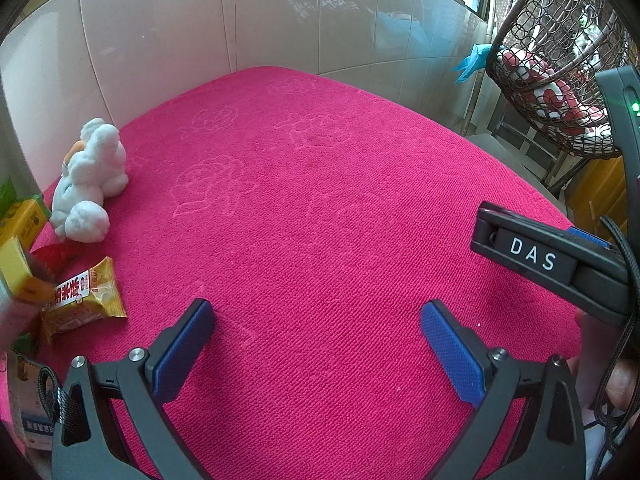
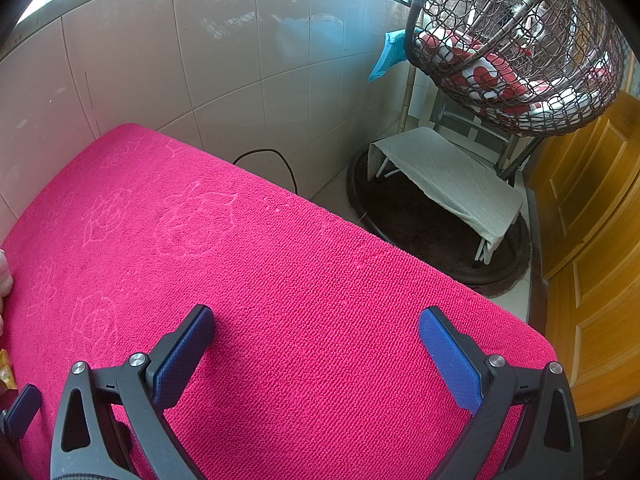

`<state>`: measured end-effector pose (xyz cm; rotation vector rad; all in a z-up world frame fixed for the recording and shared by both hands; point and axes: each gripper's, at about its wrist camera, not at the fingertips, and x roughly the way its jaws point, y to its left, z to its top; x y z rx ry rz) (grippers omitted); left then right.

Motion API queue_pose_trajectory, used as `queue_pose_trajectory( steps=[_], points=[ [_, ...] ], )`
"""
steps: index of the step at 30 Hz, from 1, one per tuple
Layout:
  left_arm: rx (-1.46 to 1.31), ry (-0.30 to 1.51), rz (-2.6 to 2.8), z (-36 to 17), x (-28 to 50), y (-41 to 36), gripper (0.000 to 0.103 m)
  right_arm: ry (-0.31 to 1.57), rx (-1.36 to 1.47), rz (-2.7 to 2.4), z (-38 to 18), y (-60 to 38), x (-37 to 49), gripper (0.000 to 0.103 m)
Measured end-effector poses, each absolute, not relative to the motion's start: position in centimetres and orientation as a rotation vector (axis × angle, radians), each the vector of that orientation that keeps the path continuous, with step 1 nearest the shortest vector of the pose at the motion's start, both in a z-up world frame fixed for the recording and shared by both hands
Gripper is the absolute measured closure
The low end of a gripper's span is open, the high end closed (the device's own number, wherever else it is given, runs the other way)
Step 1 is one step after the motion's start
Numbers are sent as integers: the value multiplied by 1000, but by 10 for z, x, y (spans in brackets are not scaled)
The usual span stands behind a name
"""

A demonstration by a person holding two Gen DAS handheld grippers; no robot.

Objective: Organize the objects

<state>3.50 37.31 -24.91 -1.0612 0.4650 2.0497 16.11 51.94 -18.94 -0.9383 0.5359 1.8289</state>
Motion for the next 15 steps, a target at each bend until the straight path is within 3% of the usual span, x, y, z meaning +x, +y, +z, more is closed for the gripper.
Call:
queue_pose_trajectory(
  steps=[15],
  points=[
    [-1062,462,2046,-248,34,373,0,537,-939,1826,-189,521,161,0]
  ],
)
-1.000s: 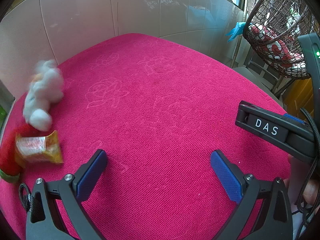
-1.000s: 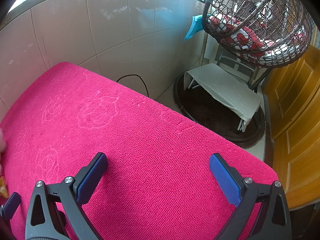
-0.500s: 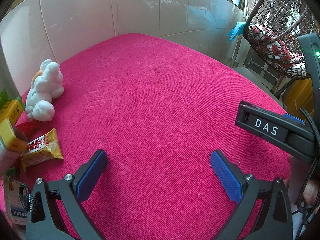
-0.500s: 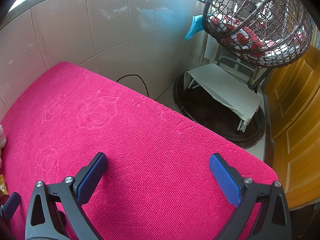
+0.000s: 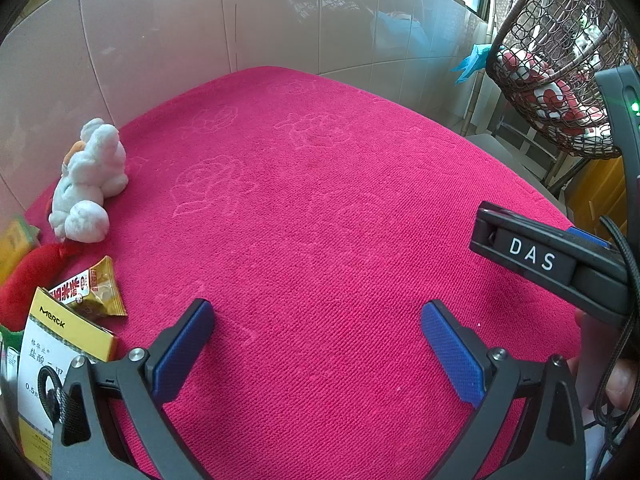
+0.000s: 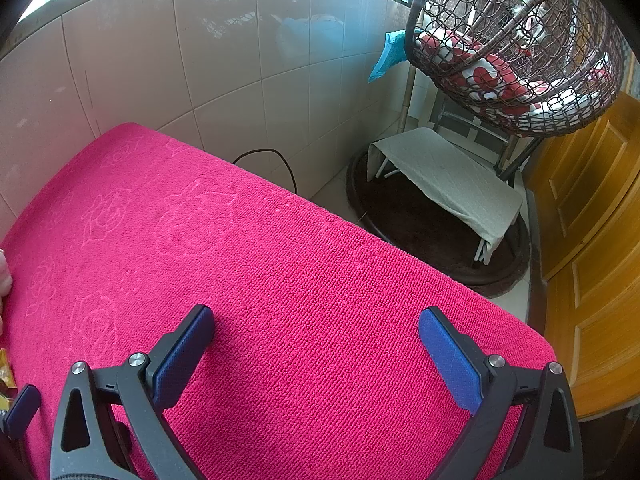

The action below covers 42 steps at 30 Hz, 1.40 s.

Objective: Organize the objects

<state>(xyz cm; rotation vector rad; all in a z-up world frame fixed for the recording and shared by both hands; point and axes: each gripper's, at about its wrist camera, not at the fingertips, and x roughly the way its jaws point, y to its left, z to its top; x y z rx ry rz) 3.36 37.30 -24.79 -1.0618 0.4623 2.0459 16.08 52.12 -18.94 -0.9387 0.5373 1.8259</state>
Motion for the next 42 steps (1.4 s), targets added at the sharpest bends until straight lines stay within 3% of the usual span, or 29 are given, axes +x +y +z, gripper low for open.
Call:
queue_pose_trajectory(
  steps=[35,42],
  points=[
    [-1057,463,2041,-248,32,371,0,543,-936,1823,-190,518,159,0],
    [-1055,464,2040,-248,31,371,0,554,-1041,1907,-186,521,161,0]
  ],
)
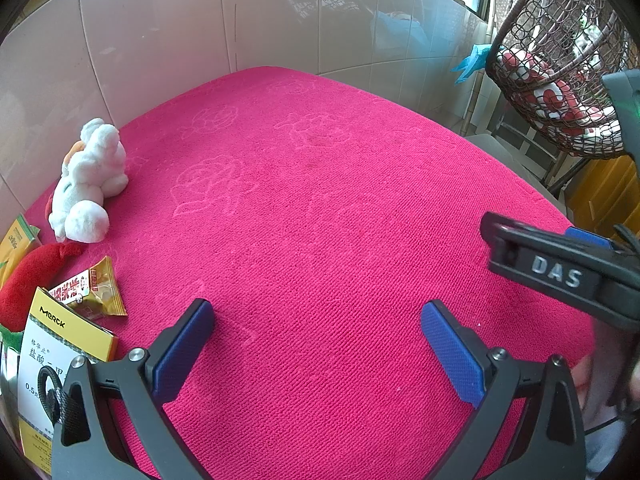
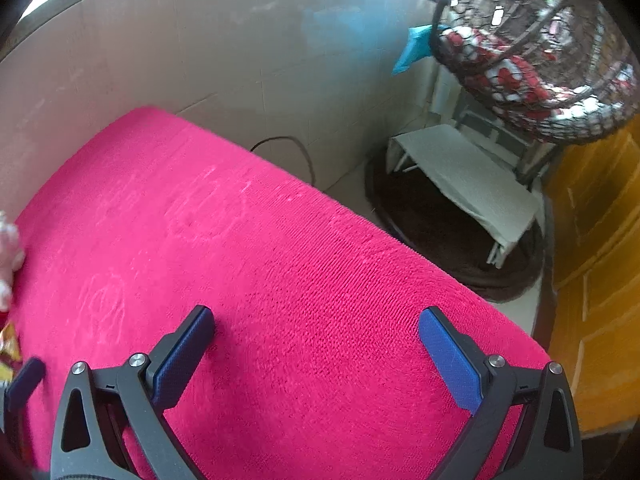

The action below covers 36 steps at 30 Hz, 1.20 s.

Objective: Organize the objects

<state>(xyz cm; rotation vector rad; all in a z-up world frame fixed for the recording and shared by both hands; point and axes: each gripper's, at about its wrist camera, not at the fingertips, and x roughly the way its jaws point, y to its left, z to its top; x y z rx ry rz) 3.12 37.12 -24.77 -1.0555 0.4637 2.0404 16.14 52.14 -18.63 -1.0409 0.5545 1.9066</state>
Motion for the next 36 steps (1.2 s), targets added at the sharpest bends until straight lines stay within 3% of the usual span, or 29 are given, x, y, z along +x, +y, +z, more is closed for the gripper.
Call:
queue_pose_trajectory(
  steps=[7,12,17,26,36],
  points=[
    [-1054,472,2043,-246,34,381,0,749,-1073,1924,-174,541,176,0],
    [-1125,447,1996,-238,33,380,2,776,-1045,1913,-157,540,183,0],
    [-1033,320,1959,-175,56,358,2,796,-937,1941,-114,542,192,0],
    [-934,173,2095,-65,47,235,2,822,-817,2151,-30,501,174,0],
    [-1095,229,2335,-83,8,66,2,775,-987,2382,-17,425,126,0]
  ],
)
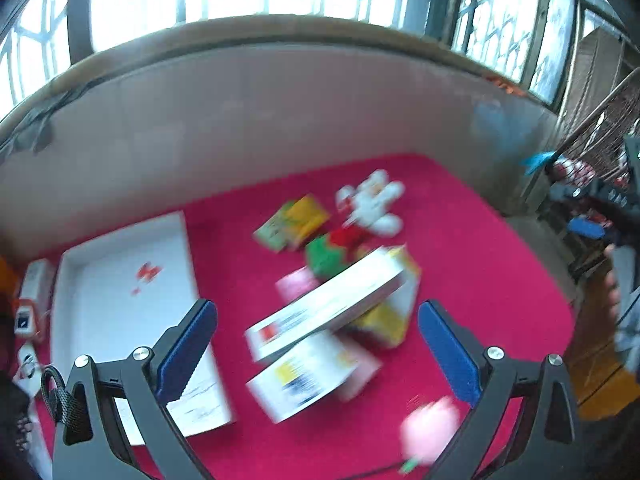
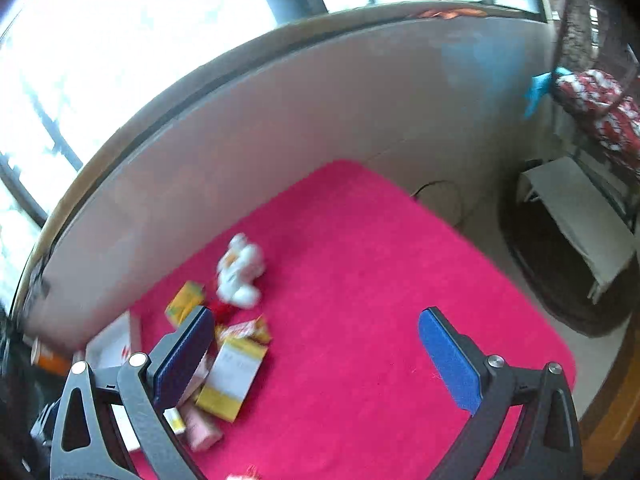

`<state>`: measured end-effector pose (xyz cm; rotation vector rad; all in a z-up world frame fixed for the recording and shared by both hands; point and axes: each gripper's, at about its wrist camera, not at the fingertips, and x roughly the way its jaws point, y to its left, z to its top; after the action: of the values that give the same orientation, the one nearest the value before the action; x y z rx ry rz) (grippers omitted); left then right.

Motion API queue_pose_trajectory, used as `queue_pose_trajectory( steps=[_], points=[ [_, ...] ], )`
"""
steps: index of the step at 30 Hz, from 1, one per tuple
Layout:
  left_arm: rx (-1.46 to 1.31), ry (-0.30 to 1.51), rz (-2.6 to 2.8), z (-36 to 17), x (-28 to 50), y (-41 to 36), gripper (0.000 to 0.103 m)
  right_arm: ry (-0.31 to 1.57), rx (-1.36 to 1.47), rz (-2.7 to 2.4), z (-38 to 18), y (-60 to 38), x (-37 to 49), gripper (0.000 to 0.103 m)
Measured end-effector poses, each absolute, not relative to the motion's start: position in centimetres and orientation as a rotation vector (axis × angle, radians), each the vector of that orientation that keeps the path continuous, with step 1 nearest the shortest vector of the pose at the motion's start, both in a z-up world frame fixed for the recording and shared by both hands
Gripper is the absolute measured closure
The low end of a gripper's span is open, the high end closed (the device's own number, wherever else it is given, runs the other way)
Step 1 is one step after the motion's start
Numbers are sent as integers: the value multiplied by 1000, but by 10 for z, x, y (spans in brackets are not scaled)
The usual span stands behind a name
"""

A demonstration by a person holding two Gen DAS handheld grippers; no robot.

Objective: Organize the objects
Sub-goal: 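Move the left tool to the omeprazole box while the right tool approaches the pink pom-pom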

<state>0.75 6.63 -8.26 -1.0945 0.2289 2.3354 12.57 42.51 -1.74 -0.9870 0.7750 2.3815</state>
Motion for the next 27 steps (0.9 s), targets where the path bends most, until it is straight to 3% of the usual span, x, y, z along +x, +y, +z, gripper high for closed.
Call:
queue_pose_trajectory(
  steps=[8,18,27],
  points=[
    [-1150,480,2076,-152,1,53,2,730,-1179,2447,-41,372,105,0],
    [-1119,553,1870,-182,-9,62,2,704,-1881,2491,-138,284,95,0],
    [-1142,596,1779,-198,-15,69,5,598,-2151,2349,-186,230,95,0]
  ],
)
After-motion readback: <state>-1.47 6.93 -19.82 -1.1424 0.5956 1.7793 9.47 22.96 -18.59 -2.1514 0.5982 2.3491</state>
